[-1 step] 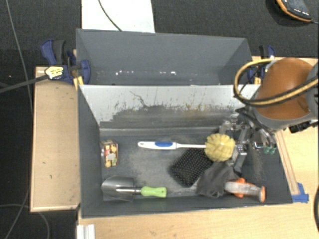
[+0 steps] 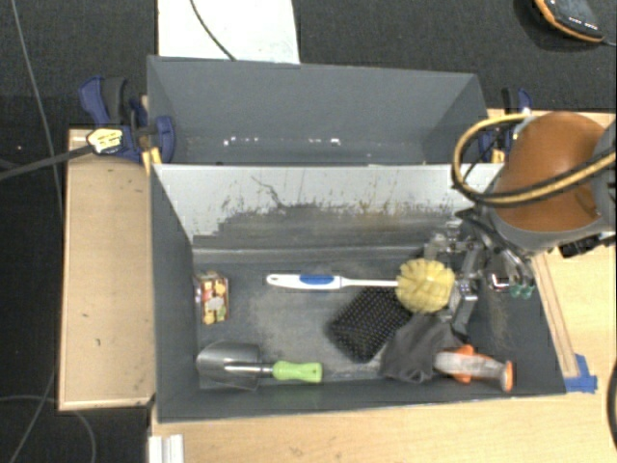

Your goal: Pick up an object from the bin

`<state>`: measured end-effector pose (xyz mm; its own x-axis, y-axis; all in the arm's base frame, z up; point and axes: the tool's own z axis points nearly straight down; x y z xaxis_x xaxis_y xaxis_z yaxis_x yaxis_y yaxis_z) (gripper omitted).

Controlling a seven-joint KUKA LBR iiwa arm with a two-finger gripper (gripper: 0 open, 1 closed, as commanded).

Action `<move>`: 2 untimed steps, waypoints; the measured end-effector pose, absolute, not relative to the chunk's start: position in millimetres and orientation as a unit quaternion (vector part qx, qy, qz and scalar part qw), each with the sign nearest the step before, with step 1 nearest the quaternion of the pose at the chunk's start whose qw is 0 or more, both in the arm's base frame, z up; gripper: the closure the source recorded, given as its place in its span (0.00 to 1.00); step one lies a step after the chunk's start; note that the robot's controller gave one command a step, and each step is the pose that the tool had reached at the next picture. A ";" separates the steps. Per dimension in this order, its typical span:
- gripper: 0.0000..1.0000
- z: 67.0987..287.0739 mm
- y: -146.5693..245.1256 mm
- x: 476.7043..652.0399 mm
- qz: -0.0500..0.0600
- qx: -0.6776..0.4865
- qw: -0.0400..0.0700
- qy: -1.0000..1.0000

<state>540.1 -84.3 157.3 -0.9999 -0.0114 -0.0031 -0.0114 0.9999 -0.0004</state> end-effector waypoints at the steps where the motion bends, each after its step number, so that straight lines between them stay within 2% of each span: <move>1: 0.00 85.2 -66.1 552.8 -0.001 -0.019 0.007 1.000; 2: 0.00 64.0 -61.4 553.7 0.000 -0.022 0.005 1.000</move>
Offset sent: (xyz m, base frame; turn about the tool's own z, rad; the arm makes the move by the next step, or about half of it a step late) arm 0.0072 0.0133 -0.0812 0.0017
